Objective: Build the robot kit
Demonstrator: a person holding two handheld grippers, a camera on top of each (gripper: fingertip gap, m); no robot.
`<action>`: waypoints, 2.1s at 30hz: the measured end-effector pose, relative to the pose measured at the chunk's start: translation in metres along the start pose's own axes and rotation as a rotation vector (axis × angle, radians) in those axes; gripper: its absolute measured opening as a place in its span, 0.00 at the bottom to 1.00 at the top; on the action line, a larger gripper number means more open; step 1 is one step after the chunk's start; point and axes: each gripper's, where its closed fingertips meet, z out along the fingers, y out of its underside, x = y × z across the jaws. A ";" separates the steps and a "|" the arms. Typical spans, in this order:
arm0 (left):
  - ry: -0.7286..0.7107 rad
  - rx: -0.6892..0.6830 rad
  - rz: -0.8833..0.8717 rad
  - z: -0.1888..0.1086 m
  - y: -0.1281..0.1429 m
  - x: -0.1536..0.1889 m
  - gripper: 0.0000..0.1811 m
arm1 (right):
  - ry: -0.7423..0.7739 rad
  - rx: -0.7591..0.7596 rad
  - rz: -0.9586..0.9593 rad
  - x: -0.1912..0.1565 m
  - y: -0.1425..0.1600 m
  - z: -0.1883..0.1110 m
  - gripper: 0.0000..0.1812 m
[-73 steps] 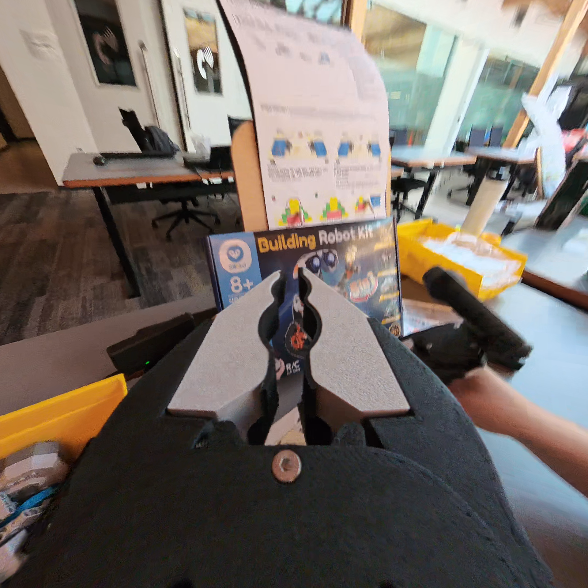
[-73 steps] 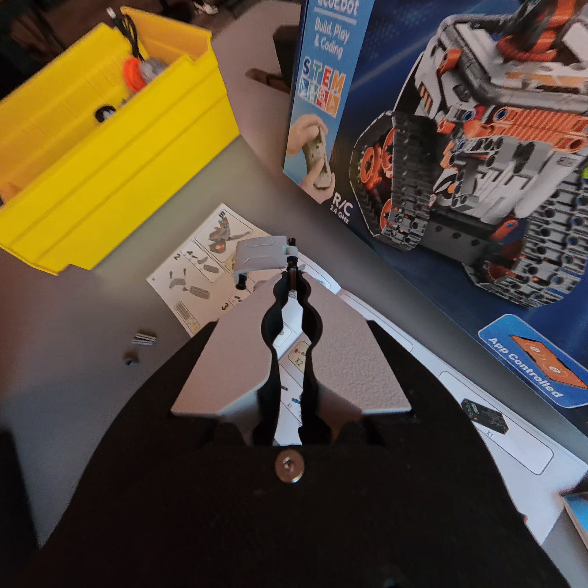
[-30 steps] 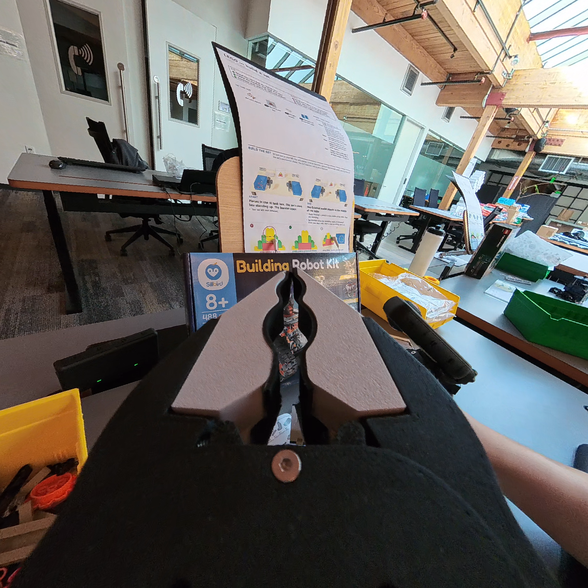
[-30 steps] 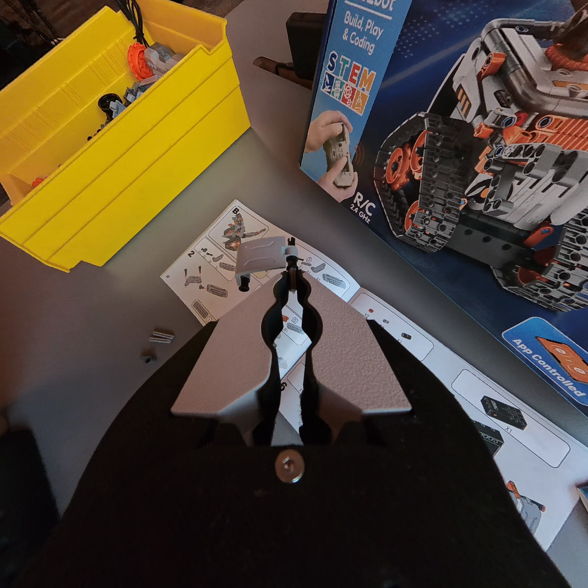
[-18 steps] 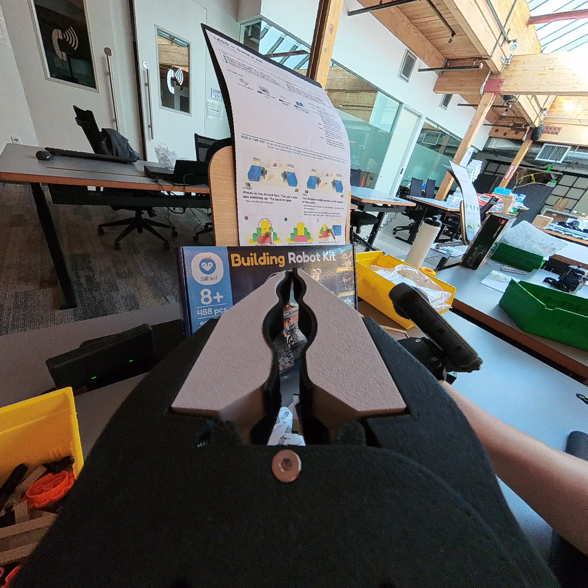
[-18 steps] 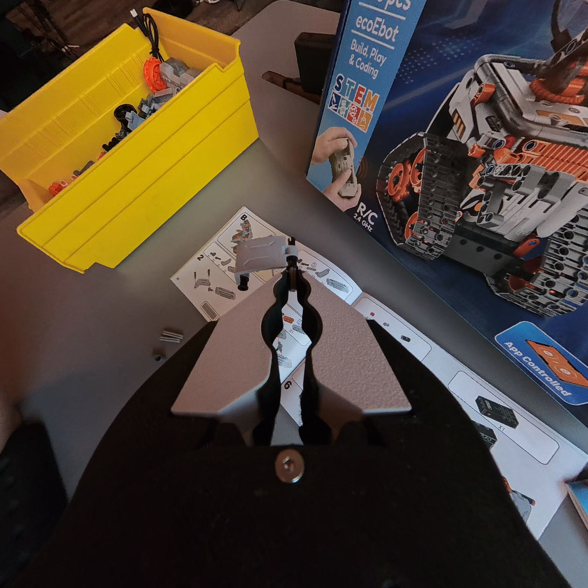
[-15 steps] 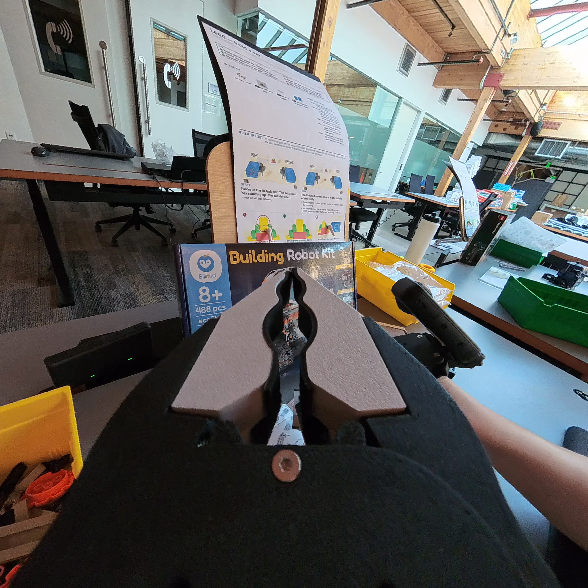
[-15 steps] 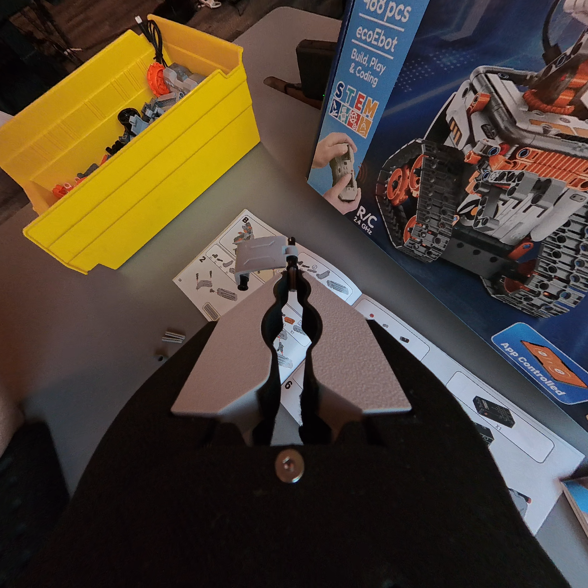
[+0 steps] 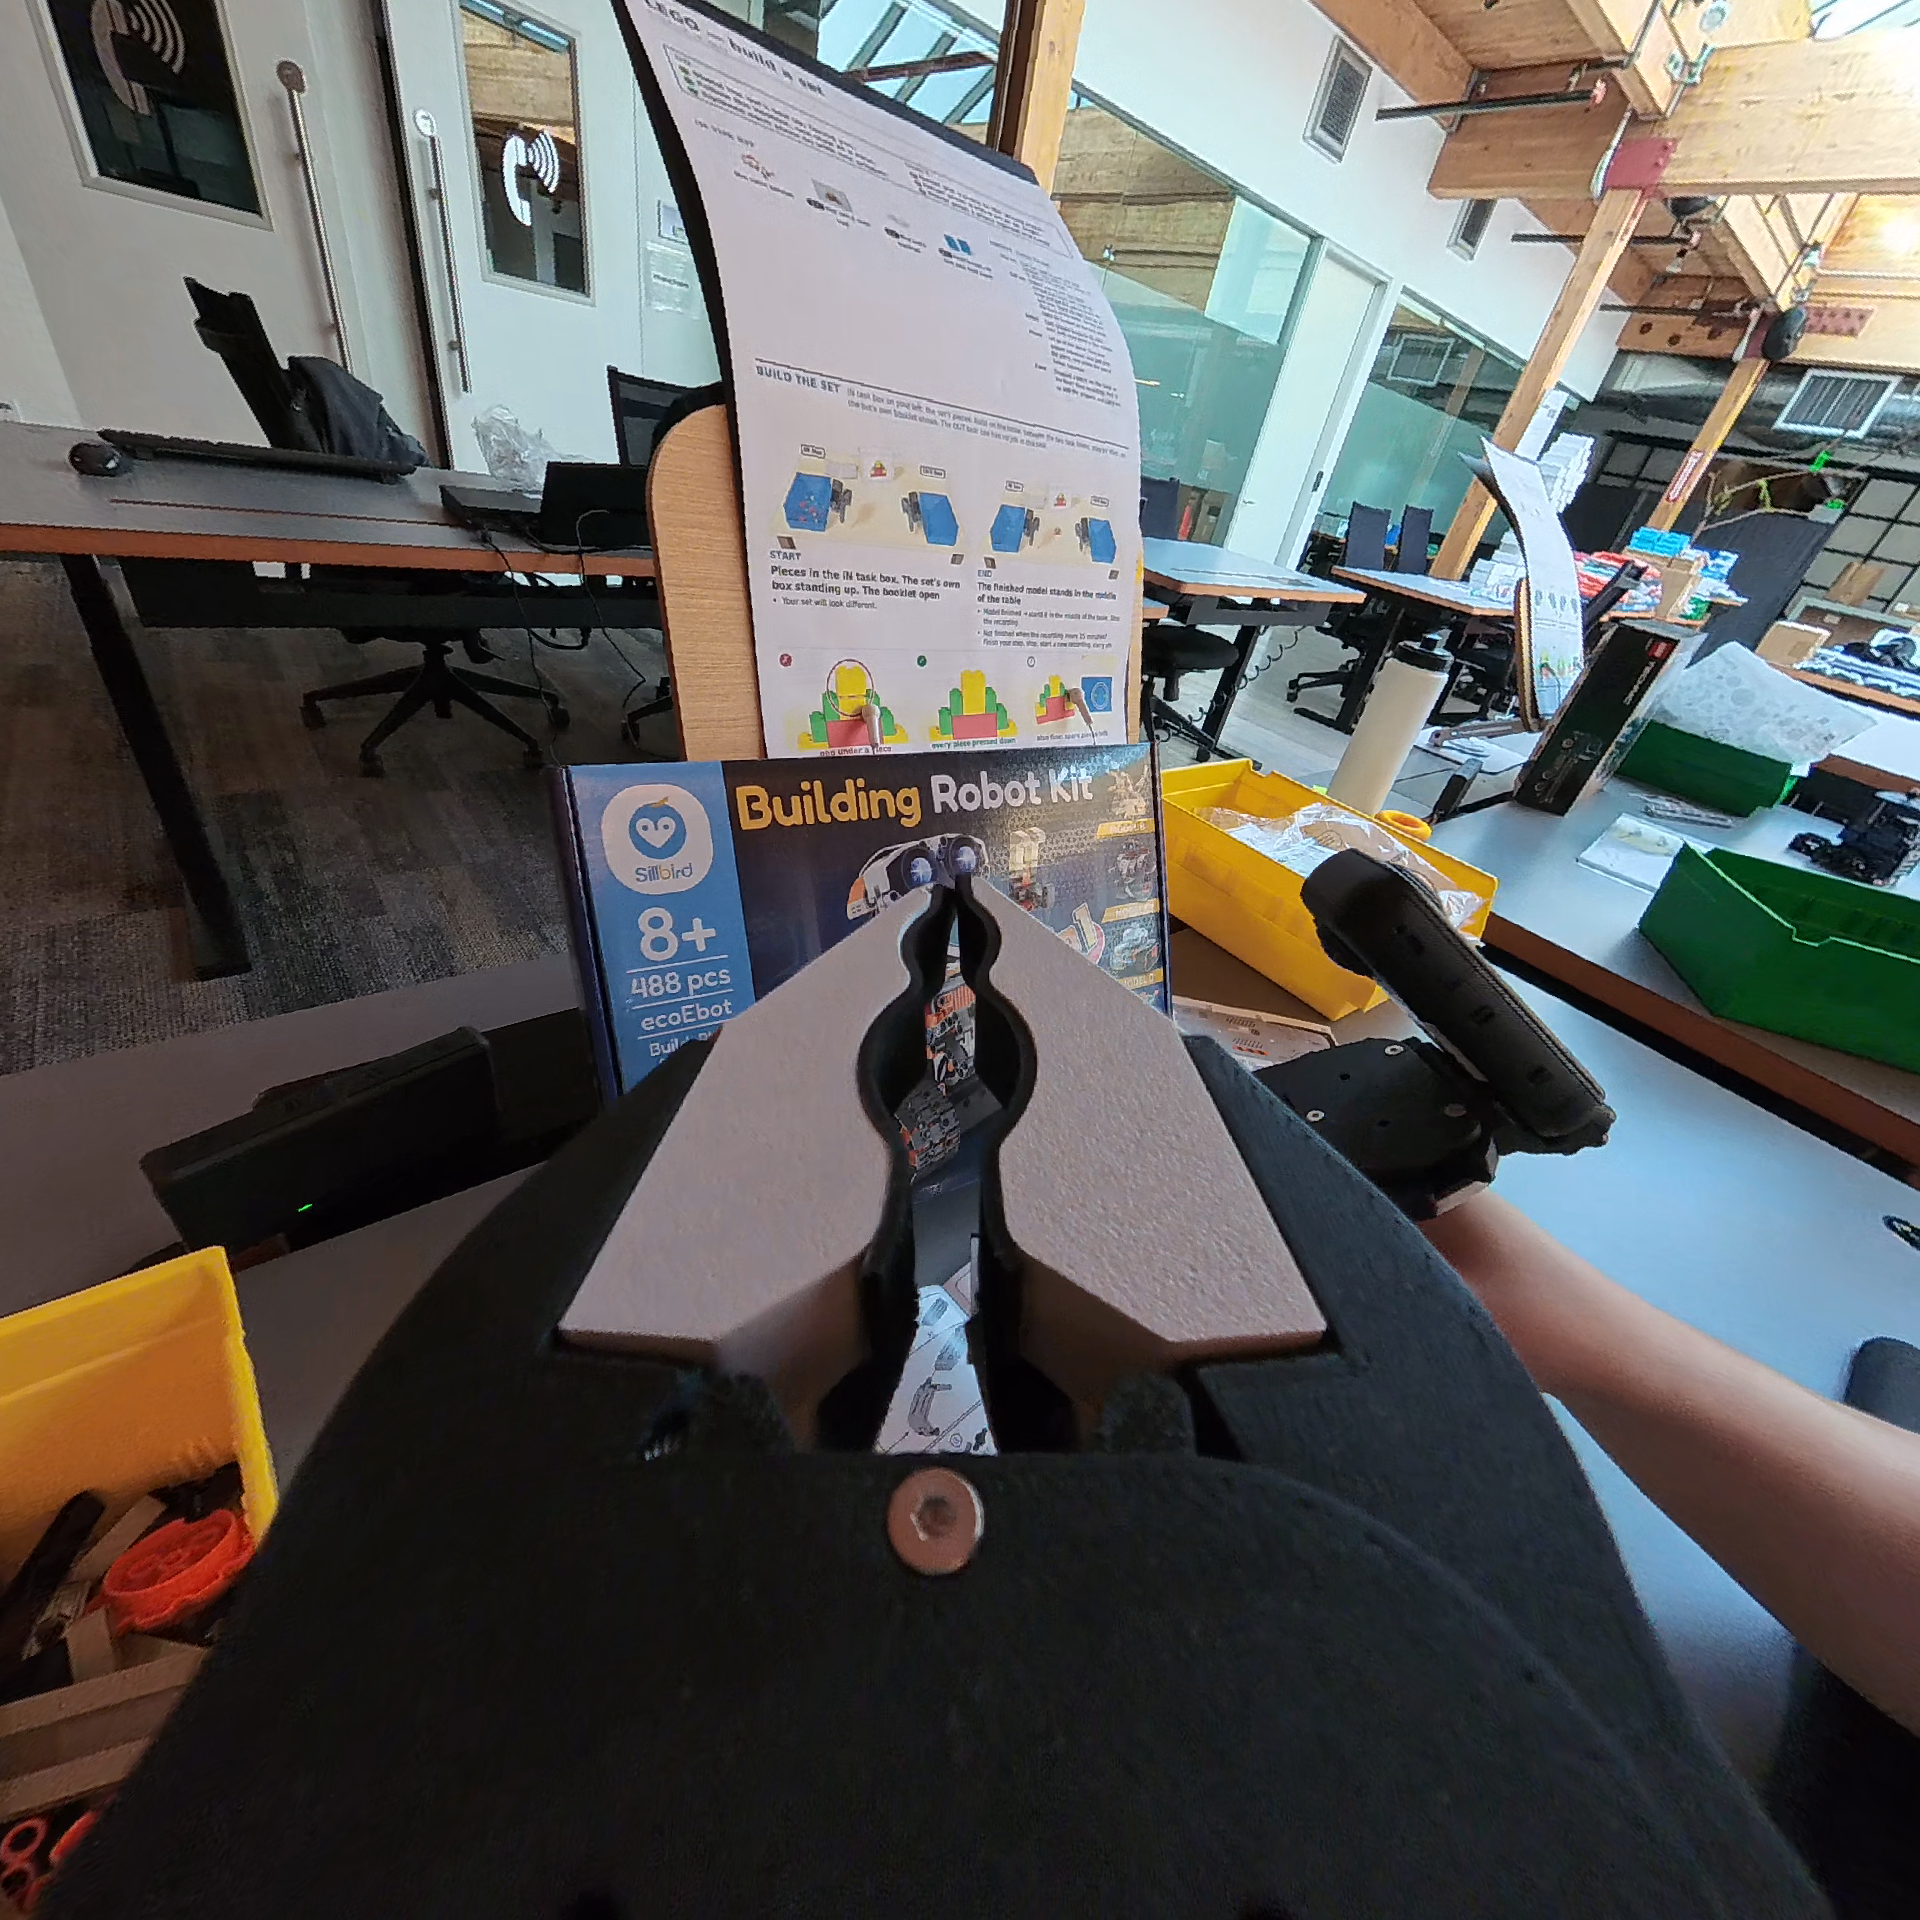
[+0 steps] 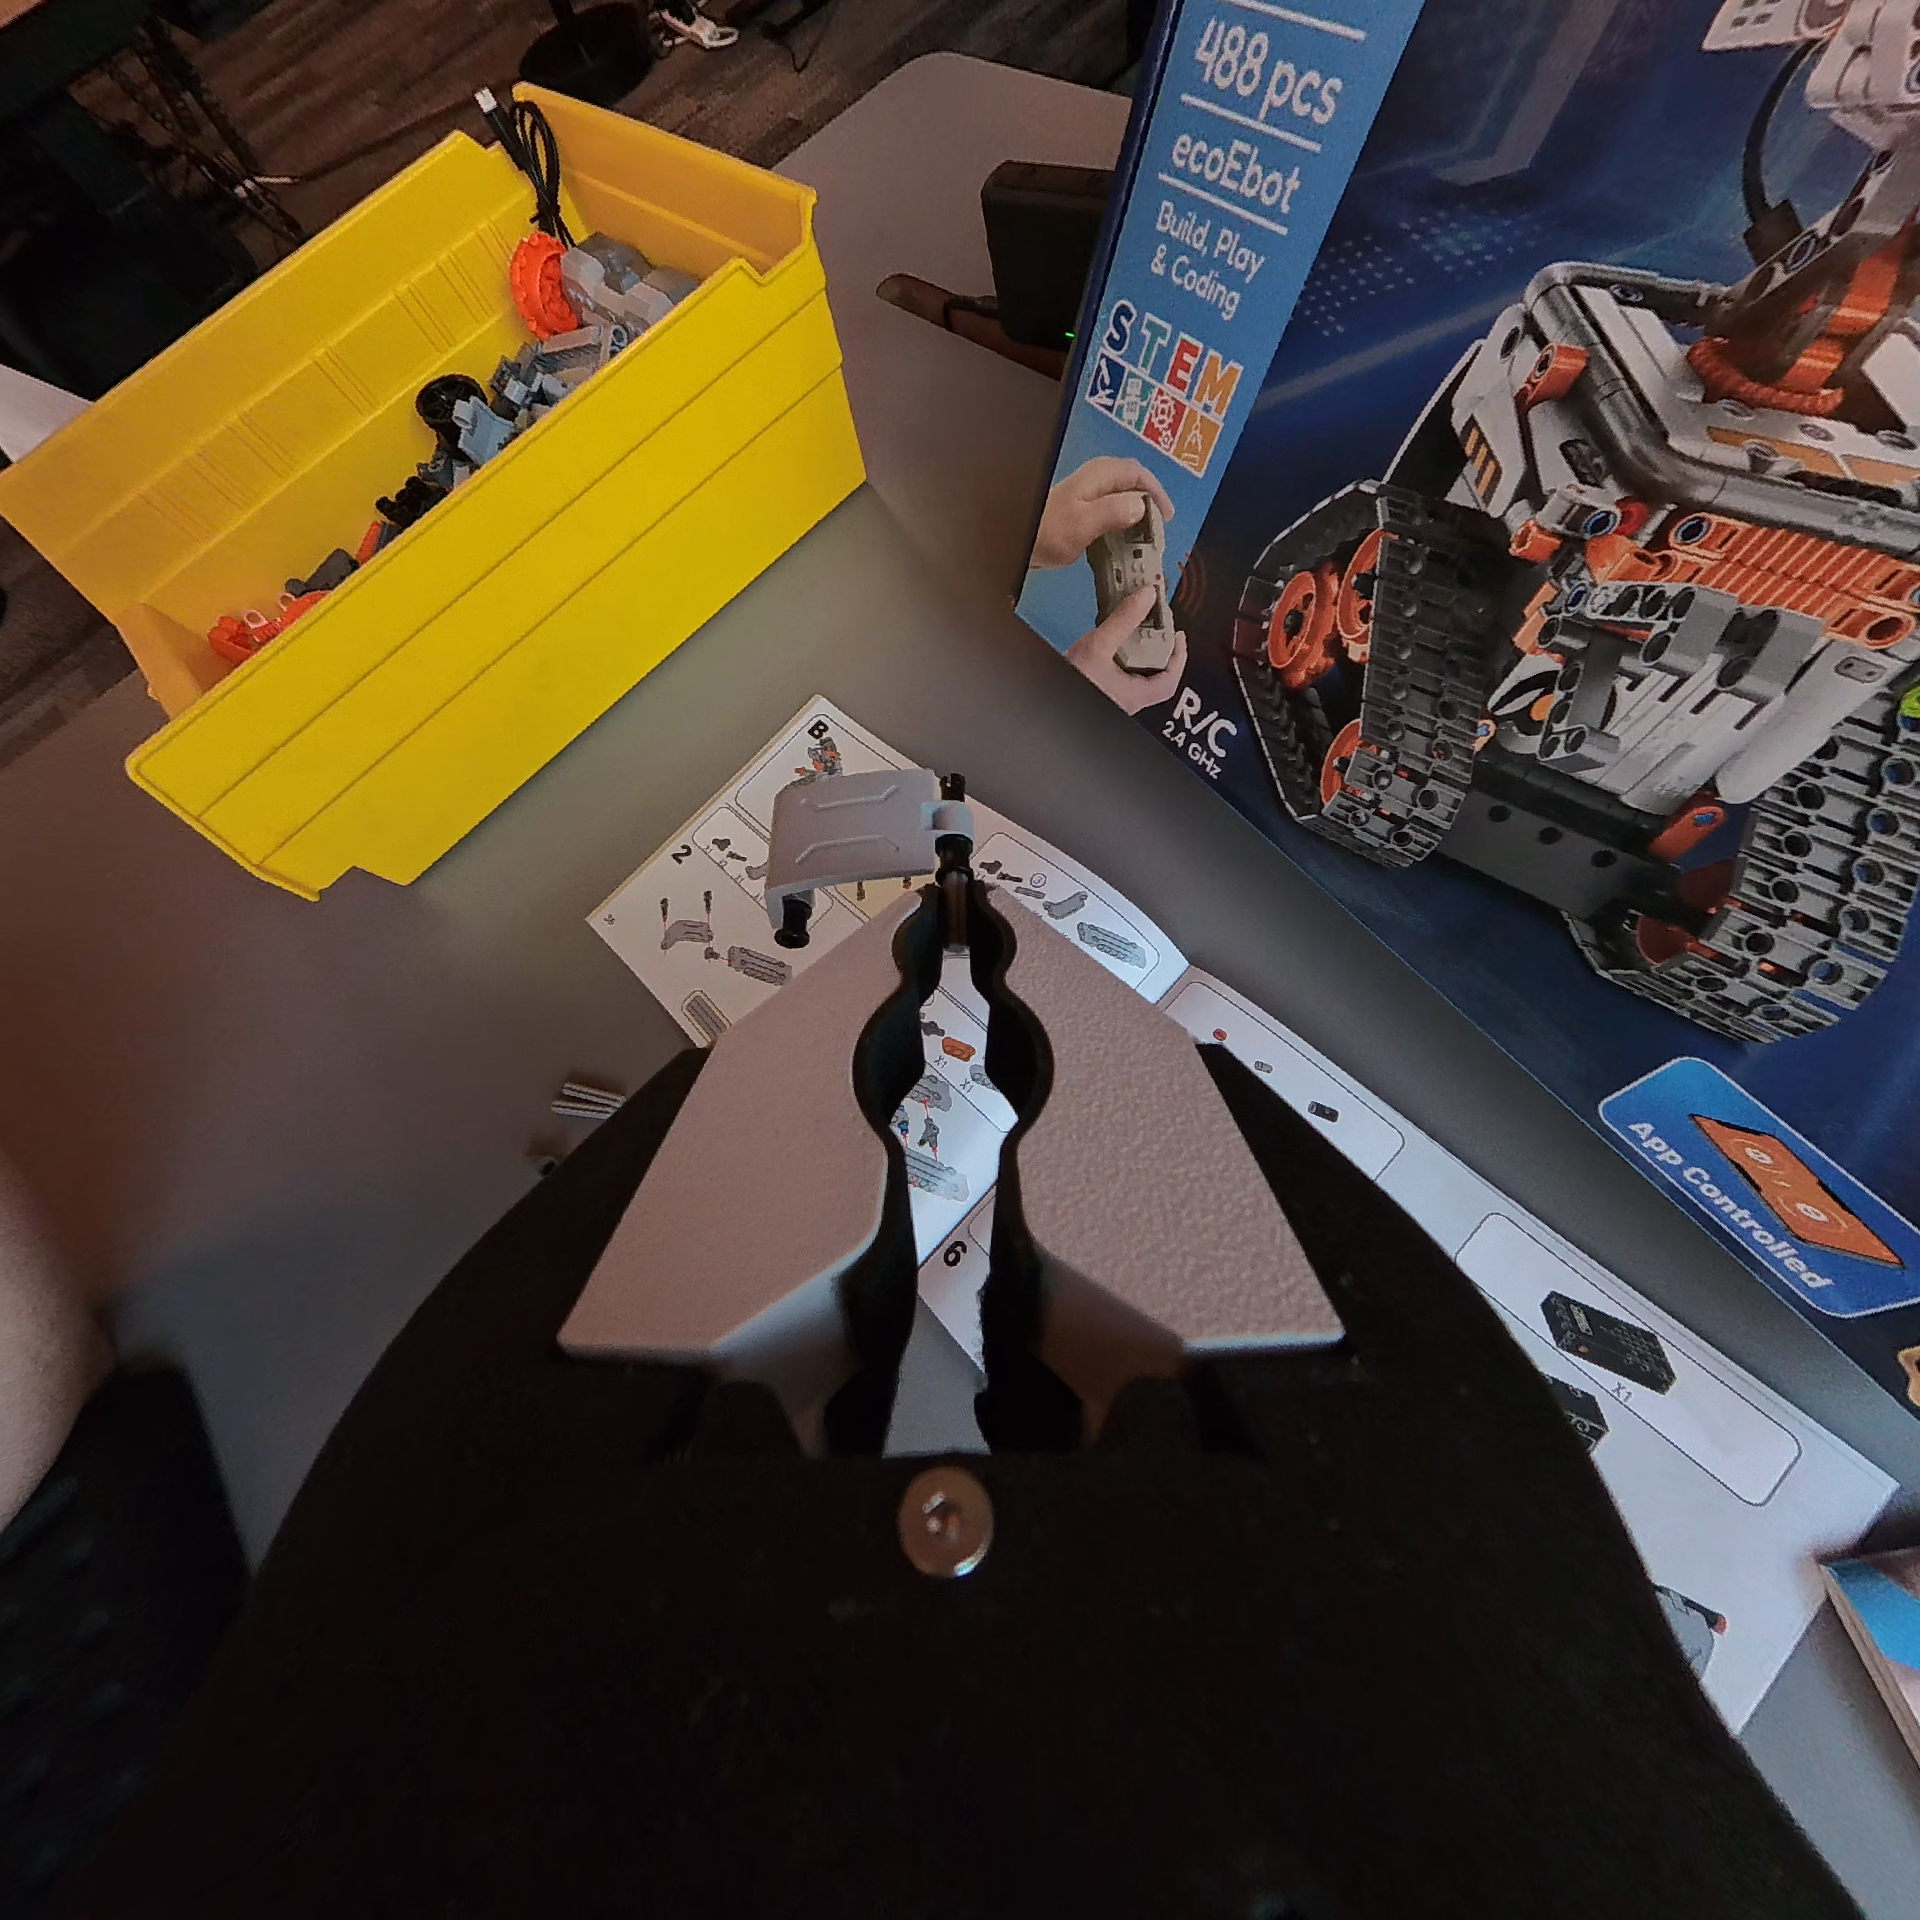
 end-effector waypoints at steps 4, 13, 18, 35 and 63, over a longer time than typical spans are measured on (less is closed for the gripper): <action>0.000 -0.008 0.003 0.001 0.001 0.000 0.00 | -0.004 0.006 -0.009 -0.002 -0.002 -0.001 0.01; 0.017 -0.043 0.010 0.002 0.007 0.004 0.00 | -0.010 0.013 -0.030 -0.008 -0.004 -0.003 0.01; 0.029 -0.084 0.016 0.005 0.014 0.006 0.00 | -0.007 0.018 -0.035 -0.008 -0.006 -0.004 0.01; 0.023 -0.118 0.038 0.005 0.019 0.006 0.00 | -0.006 0.033 -0.040 -0.009 -0.009 -0.007 0.01; 0.085 -0.511 0.327 0.033 0.100 0.023 0.29 | -0.142 0.343 0.166 -0.017 -0.053 -0.037 0.01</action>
